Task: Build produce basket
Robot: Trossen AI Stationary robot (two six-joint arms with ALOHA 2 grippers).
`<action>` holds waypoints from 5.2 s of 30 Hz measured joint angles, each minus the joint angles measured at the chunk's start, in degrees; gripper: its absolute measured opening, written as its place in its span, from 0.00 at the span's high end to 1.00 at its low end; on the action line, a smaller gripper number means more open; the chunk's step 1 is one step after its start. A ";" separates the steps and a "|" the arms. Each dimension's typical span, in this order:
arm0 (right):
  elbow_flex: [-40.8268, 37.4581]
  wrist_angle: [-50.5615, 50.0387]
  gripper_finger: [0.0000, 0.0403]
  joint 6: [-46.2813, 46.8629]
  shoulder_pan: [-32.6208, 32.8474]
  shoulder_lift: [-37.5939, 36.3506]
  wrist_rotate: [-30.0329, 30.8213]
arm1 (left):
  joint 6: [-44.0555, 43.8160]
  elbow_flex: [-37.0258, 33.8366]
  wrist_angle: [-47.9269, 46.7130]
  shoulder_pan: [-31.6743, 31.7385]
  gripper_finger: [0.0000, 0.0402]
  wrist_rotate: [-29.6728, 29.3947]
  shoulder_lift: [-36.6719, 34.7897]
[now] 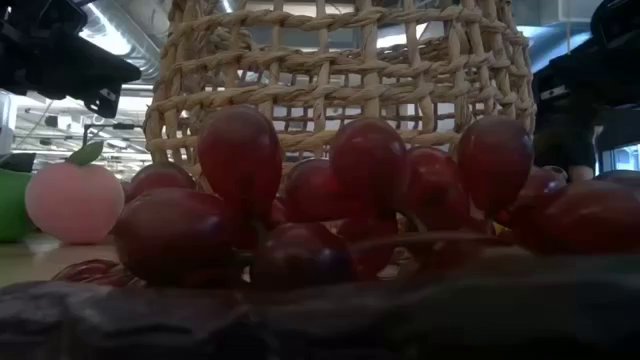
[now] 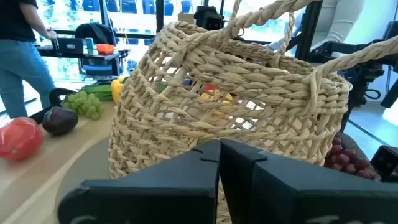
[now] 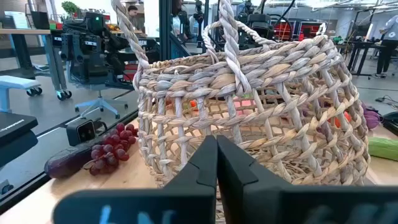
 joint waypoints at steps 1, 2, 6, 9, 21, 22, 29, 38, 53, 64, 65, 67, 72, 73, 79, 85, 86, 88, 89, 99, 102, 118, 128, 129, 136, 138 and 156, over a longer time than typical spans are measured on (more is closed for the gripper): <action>0.00 0.00 1.00 0.00 -0.01 0.02 0.00 | 0.00 0.00 0.01 -0.01 1.00 0.00 0.00; 0.00 0.00 1.00 -0.07 0.00 0.00 0.00 | 0.00 0.02 0.00 0.01 1.00 0.00 0.00; 0.00 0.00 1.00 0.00 0.00 0.00 0.00 | 0.00 0.01 0.01 0.00 1.00 0.00 0.00; 0.00 0.01 1.00 -0.05 0.00 0.01 0.00 | 0.00 0.01 0.01 0.01 1.00 -0.01 0.00; 0.00 0.01 1.00 0.01 0.00 0.01 0.00 | 0.00 0.02 0.01 0.01 1.00 0.00 0.00; 0.00 0.00 1.00 -0.04 -0.01 0.00 0.00 | 0.00 0.01 0.01 0.01 1.00 0.00 0.00; 0.00 0.00 1.00 -0.07 -0.01 0.01 0.00 | 0.00 0.02 0.02 0.00 1.00 0.00 0.00; 0.00 0.00 1.00 -0.09 0.00 0.00 0.00 | 0.00 0.01 0.01 -0.01 1.00 -0.01 0.00; 0.00 0.02 1.00 -1.61 0.00 0.02 0.04 | 0.00 0.01 0.01 0.00 1.00 -0.02 0.00; 0.00 0.01 1.00 -14.96 -0.02 0.01 1.91 | 0.00 0.01 0.01 -0.01 1.00 -0.01 0.00; 0.00 0.02 1.00 -14.94 -0.02 0.00 1.91 | 0.00 0.01 0.00 0.01 1.00 -0.01 0.00; 0.00 0.02 1.00 -13.59 -0.02 0.00 1.90 | 0.00 0.02 0.02 0.01 1.00 -0.02 0.00; 0.00 0.02 1.00 -5.27 -0.02 0.00 1.95 | 0.00 0.01 0.01 0.01 1.00 -0.02 0.00; 0.00 0.02 1.00 -3.83 -0.02 0.00 1.94 | 0.00 0.00 0.00 -0.01 1.00 0.00 0.00; 0.00 0.66 1.00 5.09 -0.02 0.00 1.97 | 0.89 0.01 0.16 0.01 1.00 -0.38 0.00; 0.00 1.96 1.00 8.64 -0.02 0.02 1.92 | 4.70 4.24 2.14 0.16 1.00 -9.24 0.04; 0.00 2.20 1.00 7.68 -0.02 0.00 1.95 | 6.58 6.07 1.68 0.16 1.00 -9.43 0.16; 0.00 2.49 1.00 7.14 -0.02 0.00 1.96 | 9.96 10.11 -0.52 0.16 1.00 -10.53 1.32; 0.00 2.55 1.00 7.01 -0.02 0.00 1.97 | 10.37 12.23 -1.81 0.14 1.00 -11.89 2.11; 2.79 -1.24 1.00 4.41 -0.02 0.04 4.43 | 4.55 32.77 -13.31 0.16 1.00 -23.82 20.63; 6.08 -6.79 1.00 3.44 -0.02 0.56 6.18 | -0.07 39.21 -19.51 0.22 1.00 -24.39 26.62; 26.49 -24.31 1.00 3.10 -0.02 16.73 8.17 | -59.71 63.99 -74.41 9.39 1.00 8.28 50.02; 33.63 -24.66 1.00 10.11 0.00 26.64 20.79 | -66.57 63.99 -79.95 13.81 1.00 10.61 52.52; 34.30 -24.64 1.00 10.60 -0.02 26.98 22.28 | -65.76 64.02 -79.97 13.97 1.00 10.34 52.50; 37.18 -24.52 1.00 10.51 -0.02 26.99 23.58 | -64.70 64.02 -79.19 13.91 1.00 10.25 52.39; 37.35 -24.44 1.00 10.49 -0.02 26.98 23.83 | -63.65 64.02 -79.28 13.91 1.00 10.30 52.48; 37.35 -24.51 1.00 10.56 -0.02 27.01 24.02 | -63.71 64.02 -79.33 14.16 0.77 13.55 53.40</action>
